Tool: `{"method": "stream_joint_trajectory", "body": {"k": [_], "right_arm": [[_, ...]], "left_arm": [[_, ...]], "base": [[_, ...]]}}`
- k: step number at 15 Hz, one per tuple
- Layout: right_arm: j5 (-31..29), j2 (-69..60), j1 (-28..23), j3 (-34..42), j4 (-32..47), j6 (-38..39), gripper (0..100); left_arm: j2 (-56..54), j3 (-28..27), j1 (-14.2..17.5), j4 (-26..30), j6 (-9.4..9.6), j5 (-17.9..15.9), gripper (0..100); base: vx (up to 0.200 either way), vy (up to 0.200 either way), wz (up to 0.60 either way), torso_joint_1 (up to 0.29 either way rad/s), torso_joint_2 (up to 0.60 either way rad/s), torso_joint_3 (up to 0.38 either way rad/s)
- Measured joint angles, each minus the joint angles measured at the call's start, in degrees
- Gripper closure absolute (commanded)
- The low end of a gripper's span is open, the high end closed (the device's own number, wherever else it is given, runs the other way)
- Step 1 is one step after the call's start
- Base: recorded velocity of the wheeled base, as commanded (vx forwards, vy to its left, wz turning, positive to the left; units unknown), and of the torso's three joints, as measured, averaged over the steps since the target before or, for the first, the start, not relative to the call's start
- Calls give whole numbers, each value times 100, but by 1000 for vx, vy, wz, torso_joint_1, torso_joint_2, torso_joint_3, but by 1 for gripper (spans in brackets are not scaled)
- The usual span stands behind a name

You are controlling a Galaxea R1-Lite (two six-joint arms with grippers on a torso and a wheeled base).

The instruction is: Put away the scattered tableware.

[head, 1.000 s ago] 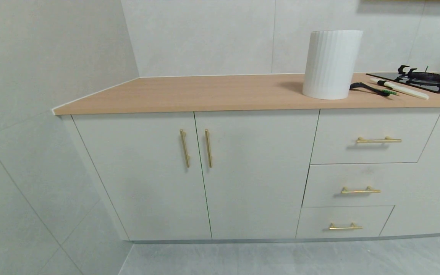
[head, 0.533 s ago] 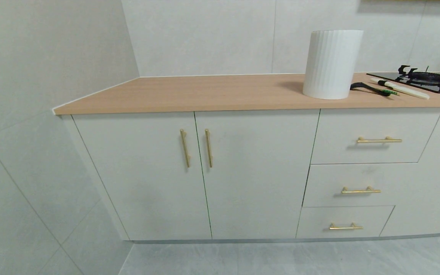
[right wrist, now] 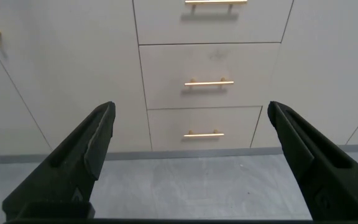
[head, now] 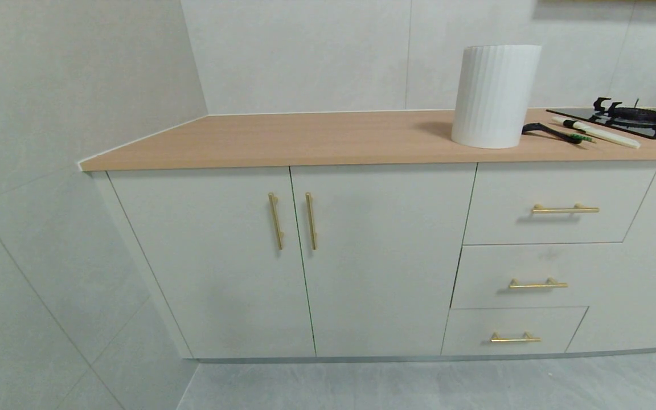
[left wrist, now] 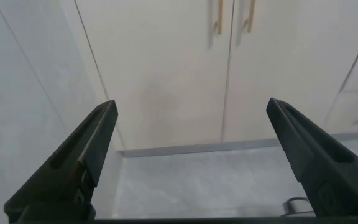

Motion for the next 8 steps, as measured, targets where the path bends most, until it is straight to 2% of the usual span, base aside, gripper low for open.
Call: {"method": "stream_joint_trajectory", "body": {"k": [8], "right_arm": [[15,-2,0,0,7,40,0]], "left_arm": [[-2,-2,2,2,-52,38,0]], "base": [[0,0,0,0,0,0]]}}
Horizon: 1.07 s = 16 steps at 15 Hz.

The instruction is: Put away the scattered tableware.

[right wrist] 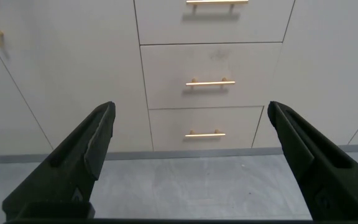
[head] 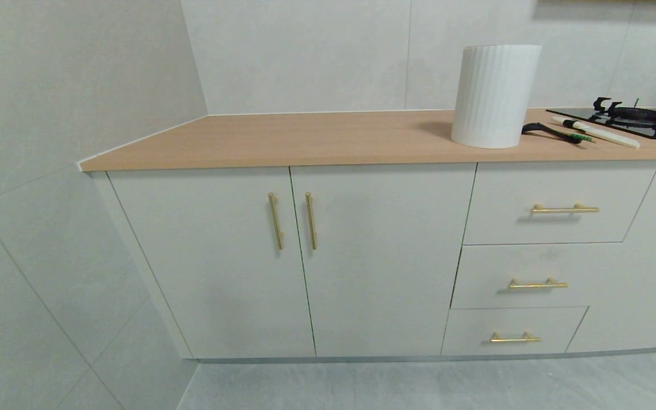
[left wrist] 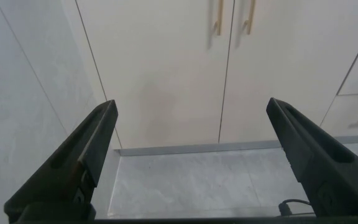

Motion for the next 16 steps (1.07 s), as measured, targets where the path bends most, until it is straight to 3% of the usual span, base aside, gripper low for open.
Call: {"method": "stream_joint_trajectory", "body": {"k": [5,16], "right_arm": [[10,0,0,0,0,1,0],[7,2,0,0,0,1,0]], "left_arm": [[0,0,0,0,-16,9,0],[0,0,0,2,-16,11,0]], "base": [[0,0,0,0,0,0],[0,-200,0,2,4,1]]}}
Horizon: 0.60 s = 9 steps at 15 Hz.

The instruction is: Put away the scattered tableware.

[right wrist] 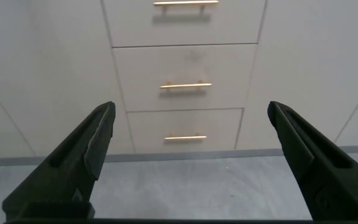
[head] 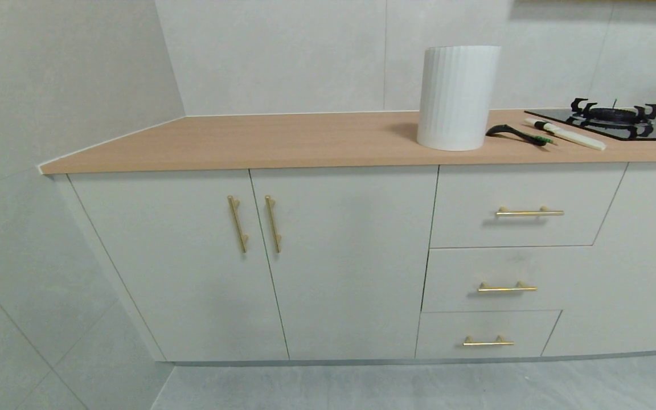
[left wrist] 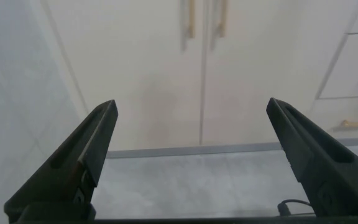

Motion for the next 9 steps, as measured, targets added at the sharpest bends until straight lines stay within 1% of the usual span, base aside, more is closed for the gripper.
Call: {"method": "stream_joint_trajectory", "body": {"k": [7,9], "right_arm": [[-5,0,0,0,0,0,0],[-2,0,0,0,0,2,0]], "left_arm": [[0,0,0,0,2,-2,0],[0,0,0,0,2,-2,0]], "base": [[0,-200,0,2,1,2],[0,0,0,0,0,0]]}}
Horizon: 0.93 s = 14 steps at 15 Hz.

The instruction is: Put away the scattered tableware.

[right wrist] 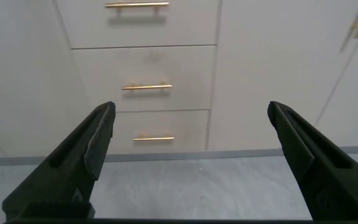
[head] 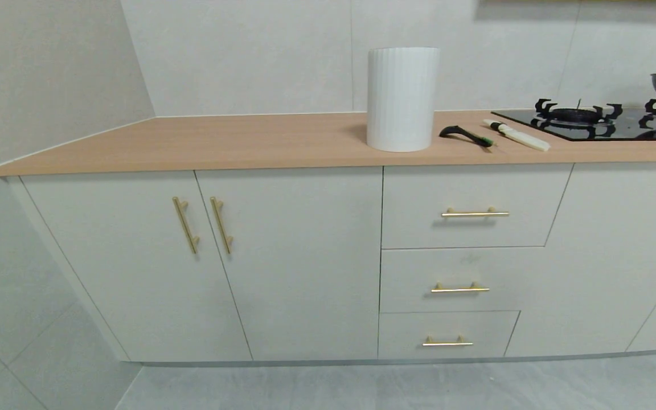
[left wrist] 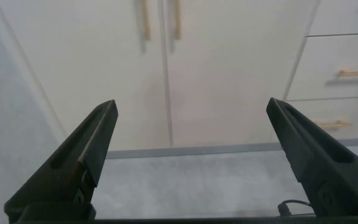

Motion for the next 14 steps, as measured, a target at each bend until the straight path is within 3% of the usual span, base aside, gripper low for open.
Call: {"method": "stream_joint_trajectory", "body": {"k": [11,14], "right_arm": [[-6,0,0,0,2,5,0],[-6,0,0,0,2,5,0]], "left_arm": [[0,0,0,0,-2,0,0],[0,0,-2,0,0,2,0]], "base": [[0,0,0,0,0,0],[200,0,0,-1,4,9]]}}
